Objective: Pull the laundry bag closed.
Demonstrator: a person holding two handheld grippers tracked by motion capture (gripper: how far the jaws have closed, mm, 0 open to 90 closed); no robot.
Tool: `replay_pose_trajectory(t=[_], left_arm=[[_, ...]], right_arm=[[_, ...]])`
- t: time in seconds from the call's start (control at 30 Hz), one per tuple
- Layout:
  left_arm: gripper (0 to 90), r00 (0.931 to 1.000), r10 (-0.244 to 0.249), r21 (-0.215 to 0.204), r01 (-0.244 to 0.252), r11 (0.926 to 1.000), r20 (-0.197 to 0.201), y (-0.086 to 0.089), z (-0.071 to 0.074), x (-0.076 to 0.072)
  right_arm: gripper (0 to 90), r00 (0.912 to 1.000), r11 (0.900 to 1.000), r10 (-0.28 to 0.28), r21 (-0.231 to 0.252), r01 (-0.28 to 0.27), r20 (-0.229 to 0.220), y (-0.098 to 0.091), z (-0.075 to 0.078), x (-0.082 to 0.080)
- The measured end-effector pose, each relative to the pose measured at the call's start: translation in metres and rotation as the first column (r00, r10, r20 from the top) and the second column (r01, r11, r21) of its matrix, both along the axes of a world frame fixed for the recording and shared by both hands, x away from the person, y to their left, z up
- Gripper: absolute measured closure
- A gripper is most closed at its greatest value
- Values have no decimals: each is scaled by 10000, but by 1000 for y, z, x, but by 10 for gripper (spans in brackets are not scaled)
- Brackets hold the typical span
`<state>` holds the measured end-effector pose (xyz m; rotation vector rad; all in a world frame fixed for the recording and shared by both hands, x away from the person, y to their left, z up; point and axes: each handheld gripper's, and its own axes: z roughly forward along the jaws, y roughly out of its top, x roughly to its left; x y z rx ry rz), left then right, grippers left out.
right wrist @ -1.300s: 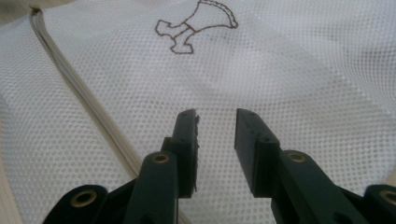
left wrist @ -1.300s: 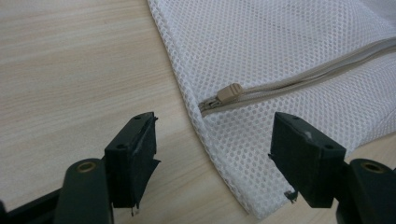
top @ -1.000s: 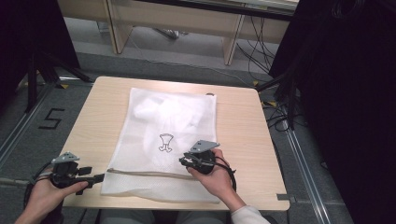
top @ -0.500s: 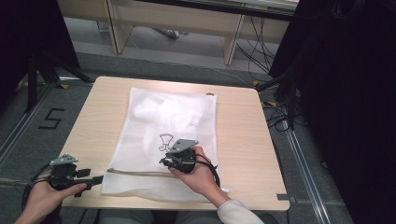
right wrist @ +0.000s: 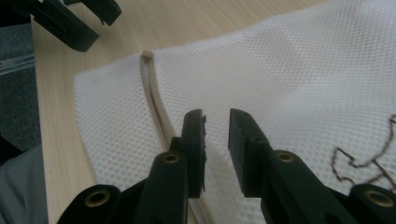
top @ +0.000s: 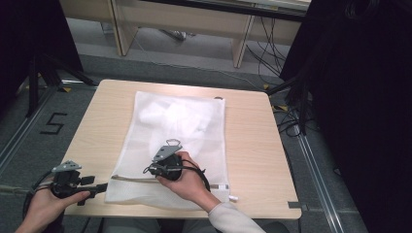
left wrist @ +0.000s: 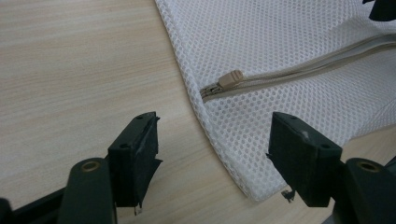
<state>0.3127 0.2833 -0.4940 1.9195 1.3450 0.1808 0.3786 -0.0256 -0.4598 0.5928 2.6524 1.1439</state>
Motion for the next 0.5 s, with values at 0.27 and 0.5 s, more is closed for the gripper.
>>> replay_pose_trajectory(t=[0.27, 0.5], left_arm=[[331, 9994, -346, 196, 347, 9992, -98, 2, 1, 0], [337, 10000, -86, -139, 85, 9999, -44, -2, -1, 0]], right_arm=[[776, 9988, 9990, 427, -110, -430, -219, 23, -2, 1], [779, 9971, 9982, 592, -89, -597, -472, 43, -5, 2]])
